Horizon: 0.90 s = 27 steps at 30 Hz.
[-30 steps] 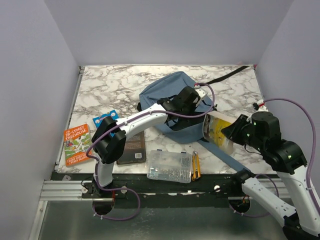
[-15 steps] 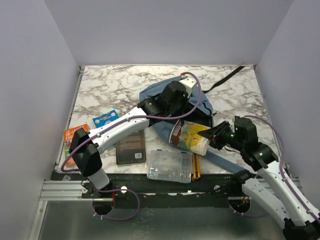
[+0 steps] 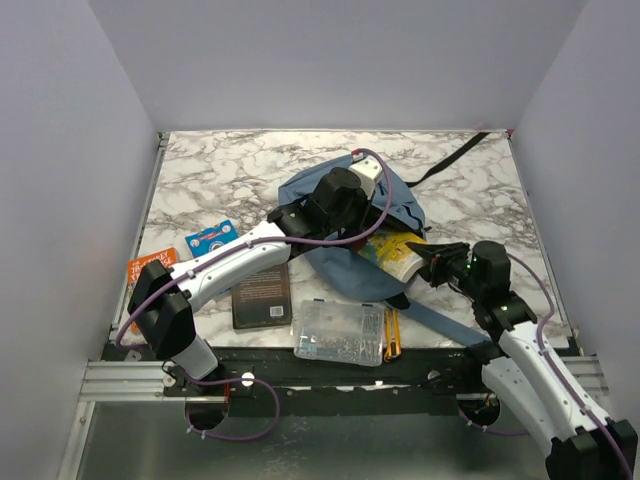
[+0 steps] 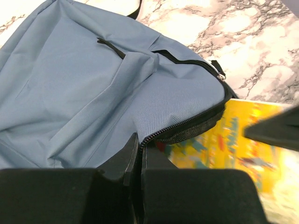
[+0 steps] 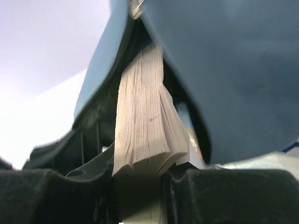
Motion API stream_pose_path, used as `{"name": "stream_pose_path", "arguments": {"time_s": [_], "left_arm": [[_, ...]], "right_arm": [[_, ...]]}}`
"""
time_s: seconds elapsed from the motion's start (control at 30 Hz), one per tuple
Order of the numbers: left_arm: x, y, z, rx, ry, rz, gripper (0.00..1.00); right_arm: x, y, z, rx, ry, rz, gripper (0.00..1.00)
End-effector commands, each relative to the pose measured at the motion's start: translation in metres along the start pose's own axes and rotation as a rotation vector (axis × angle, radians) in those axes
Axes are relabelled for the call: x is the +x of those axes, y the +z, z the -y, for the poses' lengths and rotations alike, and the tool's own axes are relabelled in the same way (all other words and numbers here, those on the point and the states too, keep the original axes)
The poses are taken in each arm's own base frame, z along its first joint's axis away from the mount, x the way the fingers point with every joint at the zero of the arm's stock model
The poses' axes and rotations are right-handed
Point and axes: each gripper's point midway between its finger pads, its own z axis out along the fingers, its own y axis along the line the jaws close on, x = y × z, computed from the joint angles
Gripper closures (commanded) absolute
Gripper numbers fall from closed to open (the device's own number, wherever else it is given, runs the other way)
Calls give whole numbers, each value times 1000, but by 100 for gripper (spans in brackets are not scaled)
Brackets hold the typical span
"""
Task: Pack the student bag
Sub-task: Place the book in the student bag.
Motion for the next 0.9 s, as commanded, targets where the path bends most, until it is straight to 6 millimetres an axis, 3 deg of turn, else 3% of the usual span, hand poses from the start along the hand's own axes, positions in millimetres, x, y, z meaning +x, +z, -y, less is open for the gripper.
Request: {"name": "stream_pose_path", "arguments": {"time_s": [0.0,0.2,0.47,0.57,0.7,0.8,0.87], "left_arm": [[-48,-19,22,124,-31,155,100],[-48,-33,65,413,44,151,100],[-51,-37,83,605,73,136,100],[-53,-33,80,648,65,124,100],[-49,-24,75,696,18,78,100],[-37,-7,61,616,-19,18,100],[-26,0,52,612,-51,-24,100]], "right_arm": [[4,16,-30,-154,110,-111,100],[3,40,-60,-264,94,-159,100],[0,75,-87,-416,-56,-157,100],[2,93,-80,-427,-149,-136,99],[2,119,-56,-468,-215,-107,99],[-3,132,-46,-521,-239,-66,99],[-5,143,-31,-500,-264,-70,89]]}}
